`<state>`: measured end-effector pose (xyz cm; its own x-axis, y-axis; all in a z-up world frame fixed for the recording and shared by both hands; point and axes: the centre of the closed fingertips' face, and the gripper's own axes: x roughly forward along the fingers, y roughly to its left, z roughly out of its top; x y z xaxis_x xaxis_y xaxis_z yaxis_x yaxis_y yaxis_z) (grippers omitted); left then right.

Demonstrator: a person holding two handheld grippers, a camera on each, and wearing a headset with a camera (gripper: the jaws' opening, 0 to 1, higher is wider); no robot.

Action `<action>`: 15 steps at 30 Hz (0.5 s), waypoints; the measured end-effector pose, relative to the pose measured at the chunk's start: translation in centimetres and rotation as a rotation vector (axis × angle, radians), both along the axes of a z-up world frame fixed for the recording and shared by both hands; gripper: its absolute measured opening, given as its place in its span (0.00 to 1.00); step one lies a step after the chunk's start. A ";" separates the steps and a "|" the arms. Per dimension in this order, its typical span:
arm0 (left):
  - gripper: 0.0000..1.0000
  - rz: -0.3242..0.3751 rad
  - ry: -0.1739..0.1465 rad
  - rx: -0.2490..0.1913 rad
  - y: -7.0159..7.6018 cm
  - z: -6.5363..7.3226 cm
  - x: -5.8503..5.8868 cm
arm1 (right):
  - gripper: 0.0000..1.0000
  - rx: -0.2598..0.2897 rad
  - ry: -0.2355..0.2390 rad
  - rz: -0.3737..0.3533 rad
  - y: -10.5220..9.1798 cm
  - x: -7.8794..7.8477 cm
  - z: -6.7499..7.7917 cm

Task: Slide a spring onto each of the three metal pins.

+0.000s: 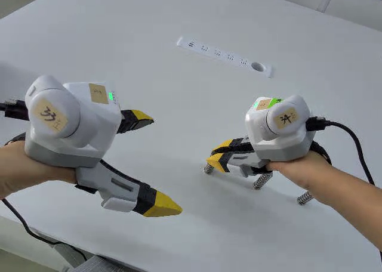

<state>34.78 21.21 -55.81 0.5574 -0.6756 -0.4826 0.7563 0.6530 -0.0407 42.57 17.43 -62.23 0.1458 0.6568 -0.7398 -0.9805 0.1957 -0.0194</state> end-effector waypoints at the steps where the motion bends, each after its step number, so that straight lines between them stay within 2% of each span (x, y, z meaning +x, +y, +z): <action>1: 0.98 0.000 0.000 0.000 0.0 0.0 0.0 | 0.11 -0.003 0.000 -0.001 0.0 0.0 -0.1; 8: 0.98 -0.001 0.003 -0.001 -0.1 0.0 0.1 | 0.11 -0.002 0.001 -0.001 0.0 -0.1 -0.3; 15: 0.98 -0.006 0.009 -0.001 -0.2 -0.2 -0.1 | 0.12 -0.016 -0.021 0.004 -0.2 0.1 -0.4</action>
<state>34.72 21.06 -56.00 0.5488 -0.6793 -0.4873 0.7598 0.6483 -0.0481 42.71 17.19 -62.61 0.1591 0.6455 -0.7471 -0.9805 0.1916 -0.0432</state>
